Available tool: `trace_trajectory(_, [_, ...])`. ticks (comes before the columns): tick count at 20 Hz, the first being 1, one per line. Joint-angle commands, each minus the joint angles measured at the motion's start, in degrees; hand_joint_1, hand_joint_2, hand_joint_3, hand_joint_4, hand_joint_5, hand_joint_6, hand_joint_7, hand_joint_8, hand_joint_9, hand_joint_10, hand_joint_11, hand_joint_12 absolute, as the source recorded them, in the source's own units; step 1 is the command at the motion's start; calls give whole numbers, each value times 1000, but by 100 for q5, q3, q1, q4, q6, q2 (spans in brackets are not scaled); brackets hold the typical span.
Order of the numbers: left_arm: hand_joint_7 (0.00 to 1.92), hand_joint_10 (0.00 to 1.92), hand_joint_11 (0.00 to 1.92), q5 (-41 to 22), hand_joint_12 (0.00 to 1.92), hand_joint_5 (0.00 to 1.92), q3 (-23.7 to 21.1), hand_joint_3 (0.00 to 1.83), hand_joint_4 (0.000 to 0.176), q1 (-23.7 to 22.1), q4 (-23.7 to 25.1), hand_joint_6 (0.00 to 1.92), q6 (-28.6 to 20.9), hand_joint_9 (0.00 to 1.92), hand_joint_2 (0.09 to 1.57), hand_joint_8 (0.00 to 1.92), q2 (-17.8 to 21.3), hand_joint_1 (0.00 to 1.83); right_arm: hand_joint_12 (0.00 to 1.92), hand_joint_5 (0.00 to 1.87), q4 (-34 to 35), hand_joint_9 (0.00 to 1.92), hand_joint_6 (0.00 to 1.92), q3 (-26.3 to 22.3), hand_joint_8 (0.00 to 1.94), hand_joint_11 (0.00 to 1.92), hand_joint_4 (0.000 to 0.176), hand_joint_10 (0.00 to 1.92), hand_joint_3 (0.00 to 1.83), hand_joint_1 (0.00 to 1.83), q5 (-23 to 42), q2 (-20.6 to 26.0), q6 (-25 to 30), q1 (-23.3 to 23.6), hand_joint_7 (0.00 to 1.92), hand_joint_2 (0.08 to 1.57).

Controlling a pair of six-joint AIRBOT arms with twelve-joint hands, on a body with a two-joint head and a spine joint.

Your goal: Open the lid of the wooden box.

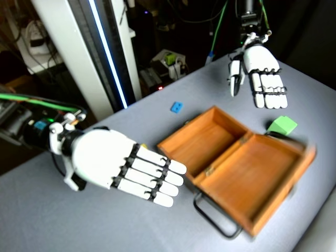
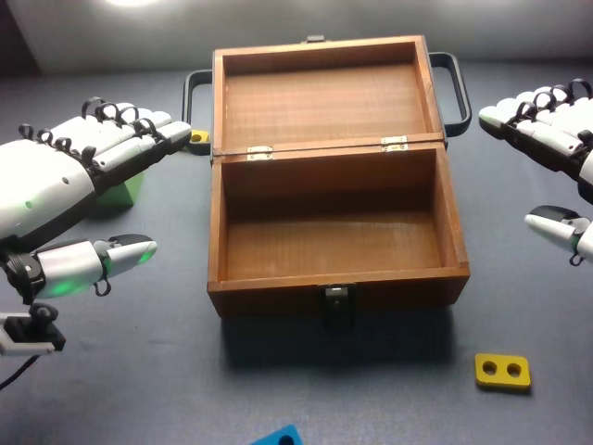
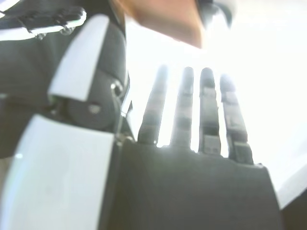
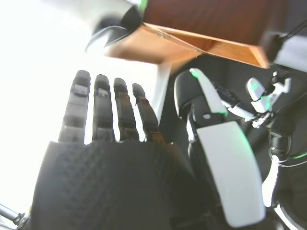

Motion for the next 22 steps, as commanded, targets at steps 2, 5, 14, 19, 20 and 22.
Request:
trace_trajectory(2, [0,0,0,-630,0,0,54,0,42,-76,-99,0,6,0,1340,0,2,520,0,0,5,0,0,43,0,0,0,0,0,661,678,0,14,76,0,1448])
trace_trajectory(5, [0,0,0,-583,0,0,81,5,35,-97,-111,0,13,0,1356,0,-19,541,0,0,21,0,0,60,0,0,0,0,2,641,672,-10,14,86,0,1459])
trace_trajectory(14, [0,0,0,-1738,0,0,-187,8,47,337,-624,0,107,0,1397,0,149,372,3,0,143,0,0,-508,0,1,7,0,0,327,1849,495,-72,-243,0,1413])
trace_trajectory(19, [0,0,0,-2458,0,0,-343,8,30,543,-932,0,207,0,1413,0,251,366,0,0,283,0,0,-813,0,0,49,0,1,260,2786,827,-138,-659,0,1421])
trace_trajectory(20, [0,0,0,-2609,0,0,-367,4,40,580,-980,0,215,0,1410,0,265,396,1,0,321,0,0,-878,0,3,31,0,2,282,3058,900,-146,-773,0,1424])
trace_trajectory(22, [0,0,0,-2713,0,0,-391,0,49,596,-996,0,228,0,1403,0,284,428,14,0,330,0,0,-939,0,26,39,0,3,287,3253,967,-158,-872,0,1427])
